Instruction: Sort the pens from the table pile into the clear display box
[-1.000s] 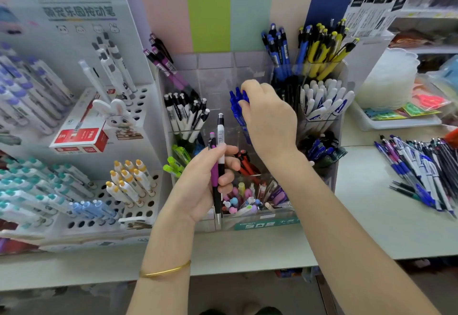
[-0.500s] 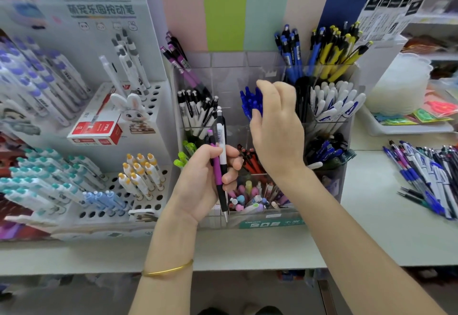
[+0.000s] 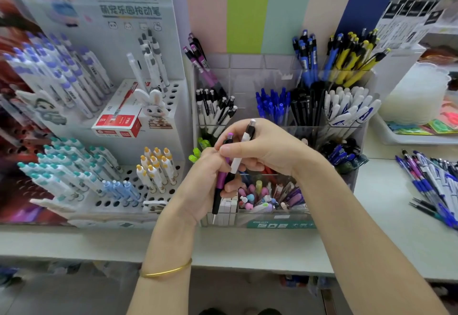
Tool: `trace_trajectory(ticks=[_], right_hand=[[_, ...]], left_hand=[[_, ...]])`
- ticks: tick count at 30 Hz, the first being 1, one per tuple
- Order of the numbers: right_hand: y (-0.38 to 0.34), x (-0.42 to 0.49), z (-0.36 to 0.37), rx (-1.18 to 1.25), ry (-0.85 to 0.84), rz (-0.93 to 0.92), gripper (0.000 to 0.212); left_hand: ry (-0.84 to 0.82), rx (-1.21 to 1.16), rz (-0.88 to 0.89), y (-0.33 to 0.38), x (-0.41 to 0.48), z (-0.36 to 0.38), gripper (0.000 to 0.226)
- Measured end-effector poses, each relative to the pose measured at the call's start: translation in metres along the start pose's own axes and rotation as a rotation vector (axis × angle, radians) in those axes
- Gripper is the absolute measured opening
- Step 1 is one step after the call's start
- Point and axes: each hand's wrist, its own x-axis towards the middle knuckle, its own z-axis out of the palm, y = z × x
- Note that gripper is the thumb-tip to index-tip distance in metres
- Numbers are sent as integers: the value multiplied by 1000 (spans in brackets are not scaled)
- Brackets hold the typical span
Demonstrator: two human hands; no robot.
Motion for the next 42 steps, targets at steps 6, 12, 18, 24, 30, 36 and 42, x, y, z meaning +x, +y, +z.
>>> trace_trajectory(ticks=[6, 12, 18, 24, 30, 36, 42], right_hand=[[0, 10, 6, 144, 166, 12, 14], [-6, 13, 14, 36, 261, -14, 11], [-43, 39, -5, 112, 829, -437, 20], [-68, 69, -9, -147, 1149, -762, 19], [-67, 98, -7, -386, 974, -564, 19], [-56, 109, -7, -582, 811, -247, 22], [-48, 83, 1, -429, 873, -372, 36]], left_hand=[[143, 50, 106, 7, -5, -3, 13], [237, 169, 241, 10, -6, -2, 12], [432, 70, 279, 26, 0, -8, 21], [397, 34, 269, 35, 5, -10, 17], [370, 62, 229, 39, 7, -12, 15], [380, 89, 219, 41, 7, -15, 16], [390, 49, 204, 37, 7, -17, 16]])
